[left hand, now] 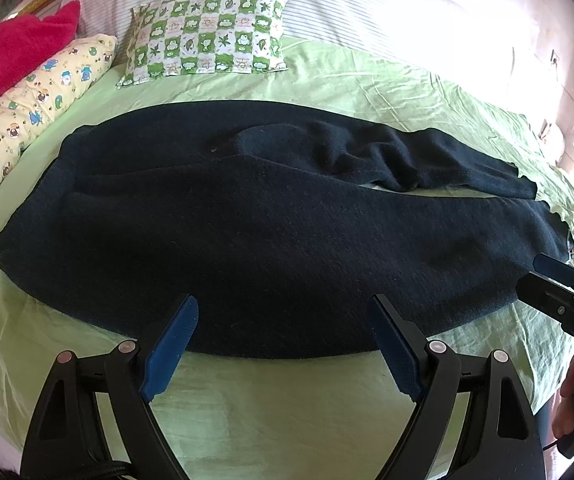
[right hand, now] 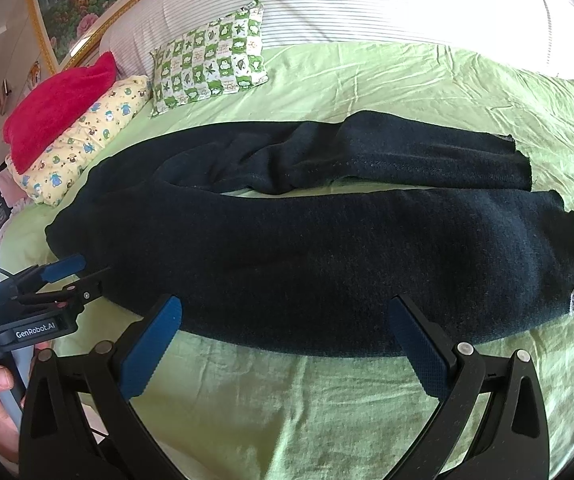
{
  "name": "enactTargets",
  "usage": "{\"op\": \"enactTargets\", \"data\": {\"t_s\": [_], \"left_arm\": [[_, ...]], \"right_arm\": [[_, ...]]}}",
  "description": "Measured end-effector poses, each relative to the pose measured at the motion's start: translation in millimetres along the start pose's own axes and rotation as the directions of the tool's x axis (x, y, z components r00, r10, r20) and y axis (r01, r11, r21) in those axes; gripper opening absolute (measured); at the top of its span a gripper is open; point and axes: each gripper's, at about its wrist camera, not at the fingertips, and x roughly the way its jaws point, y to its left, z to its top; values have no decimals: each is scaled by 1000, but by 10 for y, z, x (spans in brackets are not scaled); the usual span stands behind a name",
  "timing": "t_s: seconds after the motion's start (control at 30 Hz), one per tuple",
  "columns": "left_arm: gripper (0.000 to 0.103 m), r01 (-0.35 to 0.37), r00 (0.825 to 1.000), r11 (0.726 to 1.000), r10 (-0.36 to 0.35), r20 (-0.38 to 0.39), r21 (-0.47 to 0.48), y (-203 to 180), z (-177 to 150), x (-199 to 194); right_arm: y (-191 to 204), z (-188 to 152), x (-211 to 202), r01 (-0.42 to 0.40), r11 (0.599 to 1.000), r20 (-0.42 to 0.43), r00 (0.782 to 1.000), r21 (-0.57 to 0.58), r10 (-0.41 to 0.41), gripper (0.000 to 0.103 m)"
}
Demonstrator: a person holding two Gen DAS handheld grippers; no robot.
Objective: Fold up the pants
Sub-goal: 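Move both grippers toward the waistband of the navy pants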
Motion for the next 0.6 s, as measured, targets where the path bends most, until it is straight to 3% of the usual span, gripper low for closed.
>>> {"op": "enactTargets", "data": {"t_s": [0.47,0.53,0.6], "left_arm": [[87,15,1000,1000,-14,-24,26,-84,33,39],[87,28,1000,999,-28,10,18,-83,30,34],[87,30,999,999,-29,-24,17,-77,40,42]], "right_arm": [[-36,60,-40,-3,1000,8,1000,9,3,103],[-35,60,-47,-3,1000,16,1000,7,3,103],[-31,66,-49,0,1000,1,1000,5,0,103]]}}
